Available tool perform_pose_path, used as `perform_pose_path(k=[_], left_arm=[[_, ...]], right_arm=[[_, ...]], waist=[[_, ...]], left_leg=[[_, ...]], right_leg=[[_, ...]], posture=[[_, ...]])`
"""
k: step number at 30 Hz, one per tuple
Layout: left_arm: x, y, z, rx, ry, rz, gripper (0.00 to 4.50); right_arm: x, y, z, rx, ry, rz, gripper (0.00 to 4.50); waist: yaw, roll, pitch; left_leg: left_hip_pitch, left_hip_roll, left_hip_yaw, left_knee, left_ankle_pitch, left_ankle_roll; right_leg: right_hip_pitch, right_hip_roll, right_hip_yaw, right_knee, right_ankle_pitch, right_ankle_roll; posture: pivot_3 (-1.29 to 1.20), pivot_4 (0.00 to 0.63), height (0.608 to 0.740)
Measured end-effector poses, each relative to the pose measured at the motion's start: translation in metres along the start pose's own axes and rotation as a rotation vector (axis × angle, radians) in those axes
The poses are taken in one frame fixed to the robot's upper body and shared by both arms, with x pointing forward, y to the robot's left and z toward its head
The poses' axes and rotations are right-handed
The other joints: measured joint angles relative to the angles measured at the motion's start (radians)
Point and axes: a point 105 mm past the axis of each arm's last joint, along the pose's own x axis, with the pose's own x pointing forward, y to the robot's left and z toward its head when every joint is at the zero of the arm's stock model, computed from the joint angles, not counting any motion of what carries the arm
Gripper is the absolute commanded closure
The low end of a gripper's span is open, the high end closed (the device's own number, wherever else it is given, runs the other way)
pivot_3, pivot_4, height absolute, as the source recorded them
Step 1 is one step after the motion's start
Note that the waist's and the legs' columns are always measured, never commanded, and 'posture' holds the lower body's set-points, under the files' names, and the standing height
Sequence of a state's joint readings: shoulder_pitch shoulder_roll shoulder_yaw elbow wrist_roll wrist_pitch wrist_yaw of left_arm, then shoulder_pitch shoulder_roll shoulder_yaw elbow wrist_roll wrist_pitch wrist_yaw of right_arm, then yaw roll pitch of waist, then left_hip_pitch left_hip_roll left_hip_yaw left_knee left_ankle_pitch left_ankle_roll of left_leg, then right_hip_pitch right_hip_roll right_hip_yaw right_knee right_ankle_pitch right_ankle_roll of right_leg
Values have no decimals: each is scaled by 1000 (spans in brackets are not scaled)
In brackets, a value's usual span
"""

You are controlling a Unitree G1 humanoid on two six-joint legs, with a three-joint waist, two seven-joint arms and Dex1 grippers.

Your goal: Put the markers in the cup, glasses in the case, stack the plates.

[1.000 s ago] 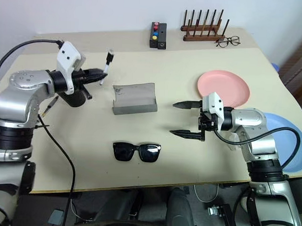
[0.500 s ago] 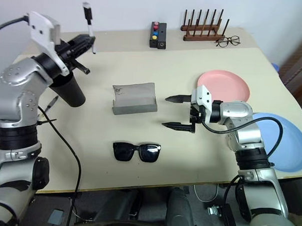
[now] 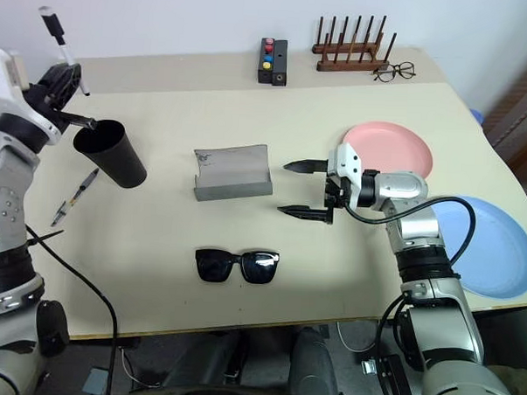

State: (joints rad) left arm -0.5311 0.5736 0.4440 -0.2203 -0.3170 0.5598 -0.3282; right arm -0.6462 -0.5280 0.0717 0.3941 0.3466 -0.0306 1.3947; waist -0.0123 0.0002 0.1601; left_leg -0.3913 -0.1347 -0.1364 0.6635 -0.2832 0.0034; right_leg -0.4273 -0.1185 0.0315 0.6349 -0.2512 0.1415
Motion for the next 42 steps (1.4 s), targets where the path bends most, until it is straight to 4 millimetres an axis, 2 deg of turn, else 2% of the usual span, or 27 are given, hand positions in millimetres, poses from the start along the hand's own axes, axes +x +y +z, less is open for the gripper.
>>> perform_pose_path(k=[5, 10, 17, 42], left_arm=[[-4, 3, -5, 46, -13, 47, 4447], [-11, -4, -27, 30, 22, 47, 4447], [-21, -4, -46, 13, 56, 78, 4447], [-32, -7, -52, 13, 66, 103, 4447]], right_arm=[[0, 1, 0, -4, -1, 5, 0], [0, 0, 0, -3, -1, 2, 0], [0, -1, 2, -6, 0, -1, 0], [9, -15, 23, -25, -35, -54, 0]], waist=[[0, 0, 0], [0, 0, 0], [2, 0, 0], [1, 0, 0]], left_leg=[[0, 0, 0, 0, 0, 0], [0, 0, 0, 0, 0, 0], [0, 0, 0, 0, 0, 0], [0, 0, 0, 0, 0, 0]], right_leg=[[0, 0, 0, 0, 0, 0], [0, 0, 0, 0, 0, 0], [0, 0, 0, 0, 0, 0], [0, 0, 0, 0, 0, 0]], posture=[[0, 150, 740], [0, 150, 740], [0, 150, 740], [0, 150, 740]])
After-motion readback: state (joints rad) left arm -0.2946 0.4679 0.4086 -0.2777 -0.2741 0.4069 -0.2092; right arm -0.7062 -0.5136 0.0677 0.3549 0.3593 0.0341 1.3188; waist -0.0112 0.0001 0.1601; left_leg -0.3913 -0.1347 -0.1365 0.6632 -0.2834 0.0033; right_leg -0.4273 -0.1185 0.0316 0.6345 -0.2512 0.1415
